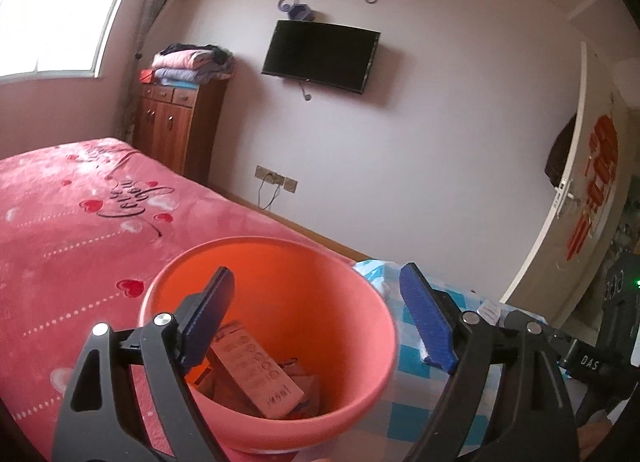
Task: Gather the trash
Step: 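Move both tools back over the checked cloth toward the remaining trash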
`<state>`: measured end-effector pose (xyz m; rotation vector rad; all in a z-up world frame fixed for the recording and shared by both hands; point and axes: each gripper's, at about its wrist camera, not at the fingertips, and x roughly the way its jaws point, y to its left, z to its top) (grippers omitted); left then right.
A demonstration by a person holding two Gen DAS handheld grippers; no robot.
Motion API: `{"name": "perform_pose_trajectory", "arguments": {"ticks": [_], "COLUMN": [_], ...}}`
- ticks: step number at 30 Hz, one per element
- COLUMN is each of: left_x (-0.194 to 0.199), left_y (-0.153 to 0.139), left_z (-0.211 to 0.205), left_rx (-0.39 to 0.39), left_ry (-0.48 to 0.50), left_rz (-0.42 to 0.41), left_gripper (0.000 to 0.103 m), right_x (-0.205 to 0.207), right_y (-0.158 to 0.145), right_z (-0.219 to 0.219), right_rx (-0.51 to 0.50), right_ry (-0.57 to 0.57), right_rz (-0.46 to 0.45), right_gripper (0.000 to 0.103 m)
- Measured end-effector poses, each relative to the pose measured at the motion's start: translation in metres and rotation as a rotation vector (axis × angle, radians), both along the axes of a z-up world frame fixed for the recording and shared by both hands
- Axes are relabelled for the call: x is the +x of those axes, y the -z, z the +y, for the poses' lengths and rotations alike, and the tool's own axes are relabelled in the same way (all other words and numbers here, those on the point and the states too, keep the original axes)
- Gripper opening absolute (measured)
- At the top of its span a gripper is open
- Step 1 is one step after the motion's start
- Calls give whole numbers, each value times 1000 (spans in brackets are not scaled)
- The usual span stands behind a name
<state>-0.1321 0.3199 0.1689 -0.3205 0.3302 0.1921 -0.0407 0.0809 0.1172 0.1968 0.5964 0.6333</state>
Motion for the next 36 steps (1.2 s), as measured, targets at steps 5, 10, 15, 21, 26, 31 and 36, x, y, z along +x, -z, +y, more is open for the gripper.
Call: {"name": "perform_pose_trajectory", "arguments": {"ticks": [5, 10, 15, 21, 26, 31, 36], "left_x": [2, 5, 12, 20, 26, 33, 45], "left_y": [-1, 2, 7, 13, 19, 25, 31], "left_z": [-18, -36, -57, -85, -106, -120, -136], "left_rx": [9, -2, 5, 28, 46, 48, 57], "left_ry": [41, 93, 150, 199, 234, 263, 294], "left_rz": [1, 13, 43, 66, 88, 112, 142], "left_gripper": [85, 85, 85, 85, 85, 85, 85], "right_x": [-3, -5, -11, -16, -15, -14, -11], "right_y": [5, 10, 15, 21, 30, 37, 44], "right_z": [-31, -53, -71, -91, -114, -136, -152], "right_rx": [45, 70, 47, 16, 34, 48, 55], "right_ry": [46, 65, 89, 138, 187, 225, 244], "right_rz": [8, 25, 18, 10, 44, 70, 97], "right_gripper": [98, 98, 98, 98, 98, 98, 98]}}
